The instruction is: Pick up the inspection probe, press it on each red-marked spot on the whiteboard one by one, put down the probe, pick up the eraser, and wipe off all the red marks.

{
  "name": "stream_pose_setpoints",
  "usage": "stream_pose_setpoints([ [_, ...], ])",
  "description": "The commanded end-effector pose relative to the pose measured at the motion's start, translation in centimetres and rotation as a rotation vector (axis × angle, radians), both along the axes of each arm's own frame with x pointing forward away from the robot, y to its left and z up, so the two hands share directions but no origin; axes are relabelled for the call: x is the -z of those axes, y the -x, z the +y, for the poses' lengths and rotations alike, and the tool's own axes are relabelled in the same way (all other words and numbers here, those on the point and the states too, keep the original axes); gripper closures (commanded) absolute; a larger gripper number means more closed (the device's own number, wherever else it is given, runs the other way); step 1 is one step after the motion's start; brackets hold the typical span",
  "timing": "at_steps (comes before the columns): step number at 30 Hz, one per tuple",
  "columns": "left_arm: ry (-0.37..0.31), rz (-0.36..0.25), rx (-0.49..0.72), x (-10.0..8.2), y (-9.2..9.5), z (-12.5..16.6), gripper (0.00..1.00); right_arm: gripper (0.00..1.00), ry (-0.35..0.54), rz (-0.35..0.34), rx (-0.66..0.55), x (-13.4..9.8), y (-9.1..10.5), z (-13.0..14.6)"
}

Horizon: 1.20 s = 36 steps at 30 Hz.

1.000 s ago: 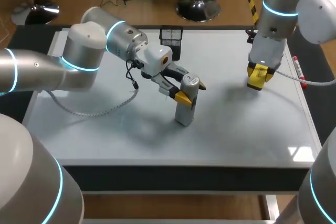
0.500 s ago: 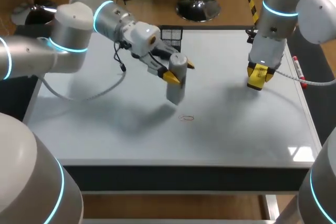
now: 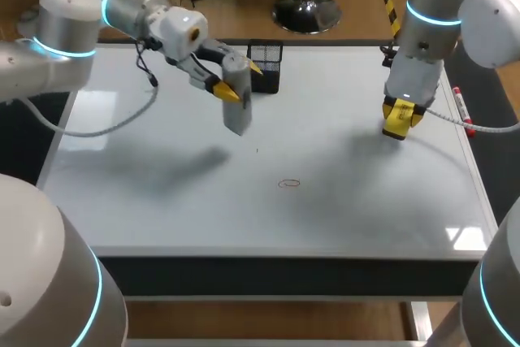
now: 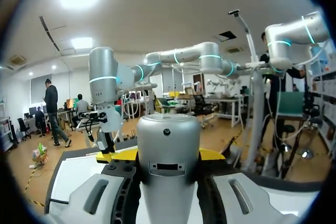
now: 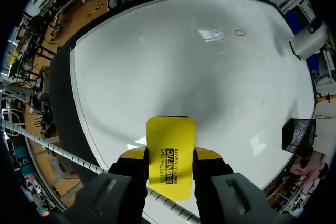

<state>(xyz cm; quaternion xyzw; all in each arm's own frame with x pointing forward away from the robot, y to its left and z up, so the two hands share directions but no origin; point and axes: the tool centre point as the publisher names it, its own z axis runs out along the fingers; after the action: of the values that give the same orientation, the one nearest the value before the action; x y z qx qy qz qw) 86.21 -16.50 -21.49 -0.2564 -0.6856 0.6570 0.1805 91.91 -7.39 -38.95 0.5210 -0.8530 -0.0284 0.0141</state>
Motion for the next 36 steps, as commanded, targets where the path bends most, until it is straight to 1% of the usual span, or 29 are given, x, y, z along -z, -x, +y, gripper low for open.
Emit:
stream_pose_setpoints([
  [1, 0.007, 0.0, 0.009, -1.0, -1.9, 2.9, 1.0, 1.0, 0.003, -0.001, -0.002, -0.1, 0.0, -0.1],
  [6, 0.018, 0.008, -0.012, -1.3, -3.9, 5.3, 1.0, 1.0, 0.003, -0.001, -0.002, -0.1, 0.0, -0.1],
  [11, 0.014, 0.021, -0.037, -0.9, -6.0, 7.7, 1.0, 1.0, 0.003, -0.001, -0.002, -0.1, 0.0, -0.1],
  [14, 0.018, 0.03, -0.043, -0.6, -7.3, 8.7, 1.0, 1.0, 0.003, -0.001, -0.002, -0.1, 0.0, -0.1],
  [19, 0.029, 0.041, -0.064, -0.2, -8.6, 9.4, 1.0, 1.0, 0.003, -0.001, -0.002, -0.1, 0.0, -0.1],
  [25, 0.031, 0.049, -0.097, 0.2, -9.7, 9.7, 1.0, 1.0, 0.003, -0.001, -0.002, -0.1, 0.0, -0.1],
  [36, 0.033, 0.048, -0.106, 0.2, -9.7, 9.7, 1.0, 1.0, 0.003, -0.001, -0.002, -0.1, 0.0, -0.1],
])
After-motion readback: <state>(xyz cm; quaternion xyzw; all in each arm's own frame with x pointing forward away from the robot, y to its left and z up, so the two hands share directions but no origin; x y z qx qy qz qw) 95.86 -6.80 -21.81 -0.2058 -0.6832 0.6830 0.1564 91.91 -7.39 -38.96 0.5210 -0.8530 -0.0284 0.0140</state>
